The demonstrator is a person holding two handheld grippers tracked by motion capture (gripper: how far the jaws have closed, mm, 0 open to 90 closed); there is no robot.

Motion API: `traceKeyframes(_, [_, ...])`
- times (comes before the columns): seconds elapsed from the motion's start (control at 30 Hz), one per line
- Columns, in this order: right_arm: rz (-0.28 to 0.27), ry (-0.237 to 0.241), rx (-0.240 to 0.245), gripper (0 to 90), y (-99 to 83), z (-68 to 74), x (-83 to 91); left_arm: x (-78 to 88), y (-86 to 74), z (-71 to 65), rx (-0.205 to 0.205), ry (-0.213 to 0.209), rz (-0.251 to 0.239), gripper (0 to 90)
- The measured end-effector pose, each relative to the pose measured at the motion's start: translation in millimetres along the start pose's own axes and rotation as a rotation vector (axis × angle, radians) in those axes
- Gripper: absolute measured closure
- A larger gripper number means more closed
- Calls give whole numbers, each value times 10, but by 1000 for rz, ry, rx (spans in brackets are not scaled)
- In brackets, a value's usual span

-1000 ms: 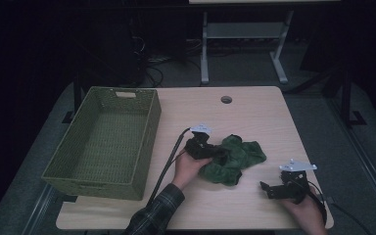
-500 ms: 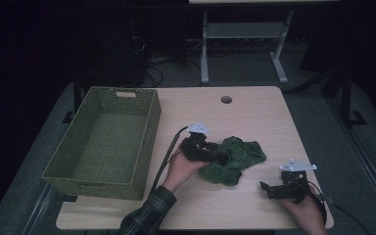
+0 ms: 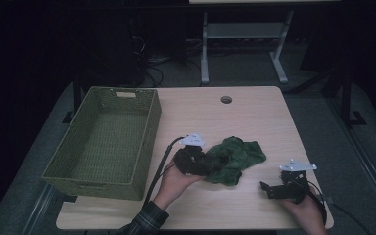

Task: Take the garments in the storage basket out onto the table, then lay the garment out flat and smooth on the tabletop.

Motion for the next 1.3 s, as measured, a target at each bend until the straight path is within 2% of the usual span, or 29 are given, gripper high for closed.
traceKeyframes(0.17, [0,0,1,0,0,-1,0,-39,-101,-119,-11,-13,12,493])
traceKeyframes(0.23, [0,-1,2,0,0,-1,0,-86,-175,-169,-20,-17,31,495])
traceKeyframes(0.27, [0,0,2,0,0,0,0,-145,-246,-201,-39,-9,48,498])
traceKeyframes(0.37, [2,1,3,0,-3,4,2,-200,-301,-209,-61,8,72,489])
traceKeyframes(0.47, [5,4,10,4,-7,11,6,-288,-368,-183,-85,45,92,461])
traceKeyframes(0.53, [8,16,18,81,1,42,24,-344,-421,-134,-87,54,111,457])
traceKeyframes(0.63, [-6,21,41,128,40,91,48,-393,-474,-84,-88,60,130,463])
traceKeyframes(0.73, [-37,53,58,146,100,192,64,-424,-500,-49,-84,54,133,482])
traceKeyframes(0.9, [-38,131,68,157,150,409,2,-464,-531,-9,-87,60,134,546])
traceKeyframes(0.97, [-39,141,70,168,157,443,-7,-466,-539,4,-98,65,140,592])
traceKeyframes(1.0, [-43,177,71,210,173,534,-27,-476,-556,32,-104,76,151,623])
traceKeyframes(1.17, [-48,260,86,336,236,732,-121,-477,-571,90,-114,90,163,781])
traceKeyframes(1.23, [-36,267,97,369,239,774,-167,-482,-571,109,-88,77,152,812])
traceKeyframes(1.3, [-29,275,92,377,233,794,-192,-480,-573,116,-84,74,146,824])
Point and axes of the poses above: each handheld gripper's, and its own axes: x roughly backward along the jaws, y roughly out of its top, z roughly to its left, the point moved 8 cm from there along -x, roughly forward along the jaws, and after that the axes turned 13 degrees about y, right-handed, at the moved point
